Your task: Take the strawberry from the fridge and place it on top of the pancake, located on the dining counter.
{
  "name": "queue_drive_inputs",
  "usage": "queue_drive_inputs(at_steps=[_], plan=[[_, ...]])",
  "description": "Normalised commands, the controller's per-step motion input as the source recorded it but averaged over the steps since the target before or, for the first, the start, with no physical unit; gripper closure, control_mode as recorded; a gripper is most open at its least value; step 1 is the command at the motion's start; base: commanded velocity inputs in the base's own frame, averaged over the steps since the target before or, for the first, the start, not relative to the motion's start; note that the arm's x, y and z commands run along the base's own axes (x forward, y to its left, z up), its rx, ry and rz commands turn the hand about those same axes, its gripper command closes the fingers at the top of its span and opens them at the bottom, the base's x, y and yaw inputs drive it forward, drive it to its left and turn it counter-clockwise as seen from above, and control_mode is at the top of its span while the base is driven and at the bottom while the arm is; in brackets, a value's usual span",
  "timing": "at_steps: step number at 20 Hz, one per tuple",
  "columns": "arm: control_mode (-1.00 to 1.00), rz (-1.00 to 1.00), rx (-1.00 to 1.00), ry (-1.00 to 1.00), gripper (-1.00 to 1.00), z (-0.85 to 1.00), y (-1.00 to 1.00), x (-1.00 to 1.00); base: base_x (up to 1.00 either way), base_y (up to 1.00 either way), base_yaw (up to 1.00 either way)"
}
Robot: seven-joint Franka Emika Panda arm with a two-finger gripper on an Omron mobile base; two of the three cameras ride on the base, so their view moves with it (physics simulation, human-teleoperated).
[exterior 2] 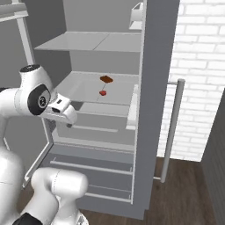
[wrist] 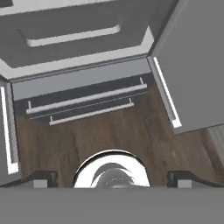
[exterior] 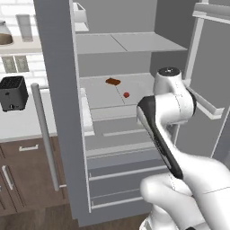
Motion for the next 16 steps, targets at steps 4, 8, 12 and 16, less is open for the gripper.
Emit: queue_drive_inputs(at_steps=[4,8,12,16], plan=[[-1.0,0.42,-0.1,-0.12,-1.0,0.26,0.0,-0.82,0.0,0.0,0.0],[-1.0,0.34,0.0,-0.16,-1.0,0.59,-0.05,-0.82,0.0,0.0,0.0],[-1.0,0.13,0.15,0.03,-1.0,0.39,-0.1,-0.46,0.0,0.0,0.0],[-1.0,-0.12,0.0,0.01,-1.0,0.0,-0.02,-0.48,0.0,0.0,0.0]])
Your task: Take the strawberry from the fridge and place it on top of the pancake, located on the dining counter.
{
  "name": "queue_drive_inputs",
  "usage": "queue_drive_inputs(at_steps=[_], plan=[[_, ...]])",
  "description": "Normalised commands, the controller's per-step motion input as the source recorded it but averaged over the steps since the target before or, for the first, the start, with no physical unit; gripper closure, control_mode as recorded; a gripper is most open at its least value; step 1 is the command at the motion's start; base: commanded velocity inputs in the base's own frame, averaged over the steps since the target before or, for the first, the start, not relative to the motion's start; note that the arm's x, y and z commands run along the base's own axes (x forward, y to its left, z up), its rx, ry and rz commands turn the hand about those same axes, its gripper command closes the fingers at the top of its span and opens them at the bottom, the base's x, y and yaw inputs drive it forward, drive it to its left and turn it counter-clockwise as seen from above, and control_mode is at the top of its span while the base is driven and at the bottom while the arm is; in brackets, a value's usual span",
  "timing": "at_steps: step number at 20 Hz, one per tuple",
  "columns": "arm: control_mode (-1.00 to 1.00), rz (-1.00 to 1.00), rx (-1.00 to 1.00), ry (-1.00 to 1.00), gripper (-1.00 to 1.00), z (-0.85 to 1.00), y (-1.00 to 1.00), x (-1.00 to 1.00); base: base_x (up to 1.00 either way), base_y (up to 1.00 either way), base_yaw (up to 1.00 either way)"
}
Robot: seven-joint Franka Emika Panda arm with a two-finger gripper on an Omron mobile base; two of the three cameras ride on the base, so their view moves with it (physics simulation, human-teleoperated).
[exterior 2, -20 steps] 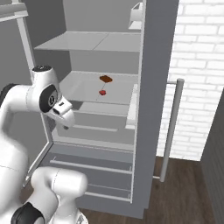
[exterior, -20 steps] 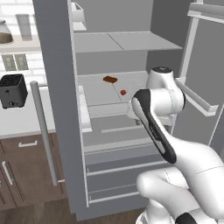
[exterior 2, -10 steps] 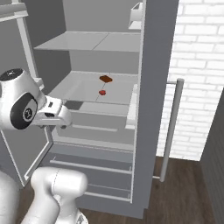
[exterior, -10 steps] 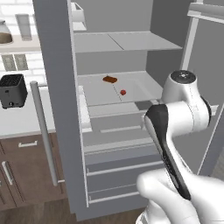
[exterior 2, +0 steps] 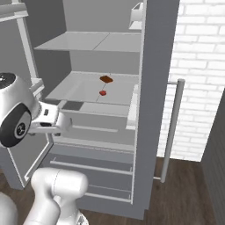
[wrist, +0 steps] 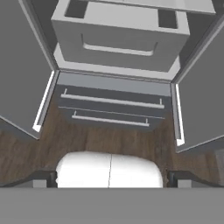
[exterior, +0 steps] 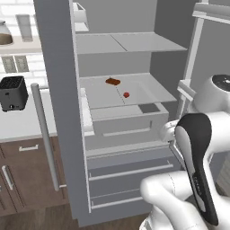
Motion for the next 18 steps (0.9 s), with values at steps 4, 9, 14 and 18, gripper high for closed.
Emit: queue_drive_inputs(at_steps=[4,9,14,18], plan=[[-1.0,-0.21,0.0,0.0,-1.0,0.0,-0.12,-0.34,0.0,0.0,0.0],[-1.0,-0.15,0.0,0.0,-1.0,-0.08,-0.12,-0.04,0.0,0.0,0.0],[-1.0,0.0,0.01,0.0,-1.0,-0.18,0.0,0.0,0.0,0.0,0.0],[-1.0,0.0,0.02,0.0,-1.0,-0.45,0.0,0.0,0.0,0.0,0.0]])
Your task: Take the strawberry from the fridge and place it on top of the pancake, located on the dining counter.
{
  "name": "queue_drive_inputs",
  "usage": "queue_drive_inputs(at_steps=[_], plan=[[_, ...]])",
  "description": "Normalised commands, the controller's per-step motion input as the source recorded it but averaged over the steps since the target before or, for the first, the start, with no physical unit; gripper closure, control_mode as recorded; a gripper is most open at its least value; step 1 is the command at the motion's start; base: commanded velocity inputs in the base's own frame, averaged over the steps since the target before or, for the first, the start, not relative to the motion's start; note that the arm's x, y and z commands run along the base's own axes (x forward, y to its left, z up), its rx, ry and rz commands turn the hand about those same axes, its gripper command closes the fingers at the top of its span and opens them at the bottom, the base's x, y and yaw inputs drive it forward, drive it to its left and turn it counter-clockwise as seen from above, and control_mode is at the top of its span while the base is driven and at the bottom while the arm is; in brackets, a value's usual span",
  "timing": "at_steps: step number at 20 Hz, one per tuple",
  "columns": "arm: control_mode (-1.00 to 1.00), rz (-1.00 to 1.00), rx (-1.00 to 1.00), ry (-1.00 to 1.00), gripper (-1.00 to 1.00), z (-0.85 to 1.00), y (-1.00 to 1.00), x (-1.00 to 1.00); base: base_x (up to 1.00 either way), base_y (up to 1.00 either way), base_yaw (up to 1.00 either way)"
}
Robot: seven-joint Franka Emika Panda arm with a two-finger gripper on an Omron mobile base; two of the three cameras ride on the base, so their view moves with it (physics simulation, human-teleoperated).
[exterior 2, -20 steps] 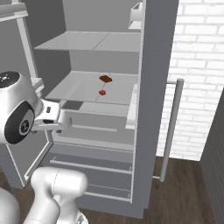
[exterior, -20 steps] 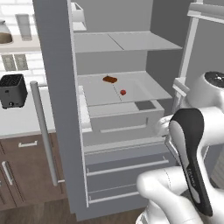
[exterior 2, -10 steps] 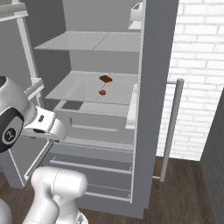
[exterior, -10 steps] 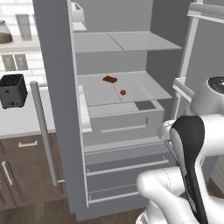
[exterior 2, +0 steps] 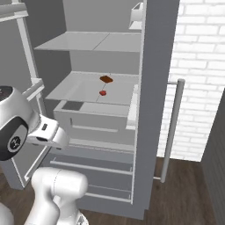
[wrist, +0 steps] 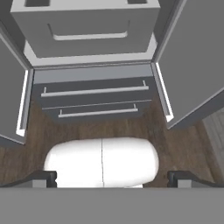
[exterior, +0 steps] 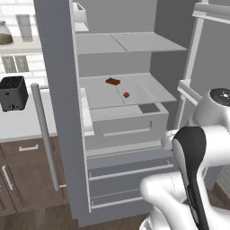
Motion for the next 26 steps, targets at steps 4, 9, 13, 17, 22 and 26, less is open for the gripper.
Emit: queue_drive_inputs(at_steps=[4,9,13,17,22,26], plan=[[-1.0,0.0,0.02,0.0,-1.0,-0.23,-0.01,0.09,0.0,0.0,0.0],[-1.0,0.0,0.0,0.0,-1.0,-0.23,-0.04,0.21,0.0,0.0,0.0],[-1.0,0.0,0.0,0.0,-1.0,-0.23,-0.02,0.2,0.0,0.0,0.0],[-1.0,0.0,0.0,0.0,-1.0,-0.23,0.0,0.1,0.0,0.0,0.0],[-1.0,0.0,0.0,0.0,-1.0,-0.01,0.0,0.0,0.0,0.0,0.0],[-1.0,0.0,0.0,0.0,-1.0,0.0,0.0,0.0,0.0,0.0,0.0]])
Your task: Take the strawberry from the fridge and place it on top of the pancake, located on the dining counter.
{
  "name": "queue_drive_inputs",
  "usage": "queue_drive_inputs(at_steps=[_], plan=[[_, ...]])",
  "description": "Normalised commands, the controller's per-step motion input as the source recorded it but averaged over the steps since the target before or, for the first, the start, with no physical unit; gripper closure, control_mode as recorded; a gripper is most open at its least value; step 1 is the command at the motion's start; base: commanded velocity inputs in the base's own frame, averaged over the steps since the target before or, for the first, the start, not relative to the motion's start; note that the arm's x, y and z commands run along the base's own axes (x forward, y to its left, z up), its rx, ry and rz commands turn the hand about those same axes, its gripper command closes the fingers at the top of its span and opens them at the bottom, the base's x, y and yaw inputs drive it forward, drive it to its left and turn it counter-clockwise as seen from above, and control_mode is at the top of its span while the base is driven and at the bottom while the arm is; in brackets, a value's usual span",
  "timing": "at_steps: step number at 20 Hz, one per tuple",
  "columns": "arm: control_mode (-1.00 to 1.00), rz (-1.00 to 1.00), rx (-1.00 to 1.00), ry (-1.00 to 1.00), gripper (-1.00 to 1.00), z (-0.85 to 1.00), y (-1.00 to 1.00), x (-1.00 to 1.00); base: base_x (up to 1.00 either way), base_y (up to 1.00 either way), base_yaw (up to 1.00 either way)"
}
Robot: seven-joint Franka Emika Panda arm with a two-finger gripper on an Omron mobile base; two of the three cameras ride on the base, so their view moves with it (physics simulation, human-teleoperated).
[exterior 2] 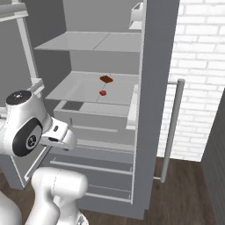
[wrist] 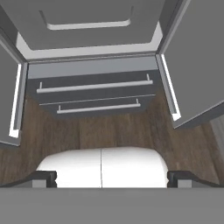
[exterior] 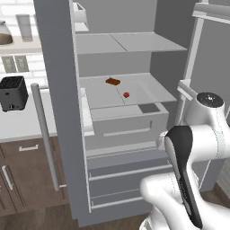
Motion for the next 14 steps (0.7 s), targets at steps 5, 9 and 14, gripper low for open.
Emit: queue_drive_inputs(at_steps=[5,9,14], plan=[[1.0,0.0,0.0,0.0,-1.0,0.0,0.0,0.02,0.19,0.0,0.0],[1.0,0.0,0.0,0.0,-1.0,0.0,0.0,0.0,0.44,0.0,0.0],[1.0,0.0,0.0,0.0,-1.0,0.0,0.0,0.0,0.42,0.0,0.0]])
